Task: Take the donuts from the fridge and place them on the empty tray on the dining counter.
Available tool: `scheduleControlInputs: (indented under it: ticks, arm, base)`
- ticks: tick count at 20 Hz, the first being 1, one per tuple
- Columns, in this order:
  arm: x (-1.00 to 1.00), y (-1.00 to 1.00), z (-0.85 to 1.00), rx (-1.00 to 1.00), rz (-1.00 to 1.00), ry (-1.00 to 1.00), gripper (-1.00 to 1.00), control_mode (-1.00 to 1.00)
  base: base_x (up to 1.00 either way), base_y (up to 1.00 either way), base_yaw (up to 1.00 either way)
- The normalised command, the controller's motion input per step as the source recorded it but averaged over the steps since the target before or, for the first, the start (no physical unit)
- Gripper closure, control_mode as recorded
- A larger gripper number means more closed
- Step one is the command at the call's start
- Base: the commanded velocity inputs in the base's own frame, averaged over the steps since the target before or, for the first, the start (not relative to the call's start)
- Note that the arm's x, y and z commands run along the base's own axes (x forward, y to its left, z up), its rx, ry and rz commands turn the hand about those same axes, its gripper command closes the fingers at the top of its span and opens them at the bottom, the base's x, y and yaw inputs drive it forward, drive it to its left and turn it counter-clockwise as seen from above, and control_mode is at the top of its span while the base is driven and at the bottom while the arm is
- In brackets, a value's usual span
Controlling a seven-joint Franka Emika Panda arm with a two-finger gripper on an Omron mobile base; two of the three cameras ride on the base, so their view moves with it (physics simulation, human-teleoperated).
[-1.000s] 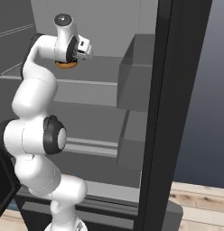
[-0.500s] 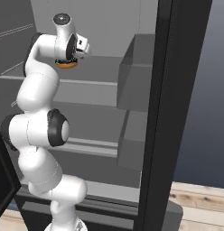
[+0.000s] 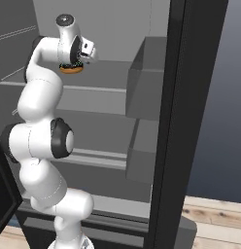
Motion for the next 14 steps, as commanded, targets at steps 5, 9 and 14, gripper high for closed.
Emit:
scheduleControlInputs:
  ticks: [5,9,14]
  arm:
    - [-0.04,-0.01,-0.15,0.0,-0.02,0.03,-1.0,-1.0]
    - [0.0,0.0,-0.02,0.01,-0.02,0.02,-1.0,-1.0]
    - [0.0,-0.09,-0.08,0.01,-0.02,0.03,-1.0,-1.0]
  base:
    - [0.0,0.0,0.0]
    - [0.0,0.0,0.0]
    - [0.0,0.0,0.0]
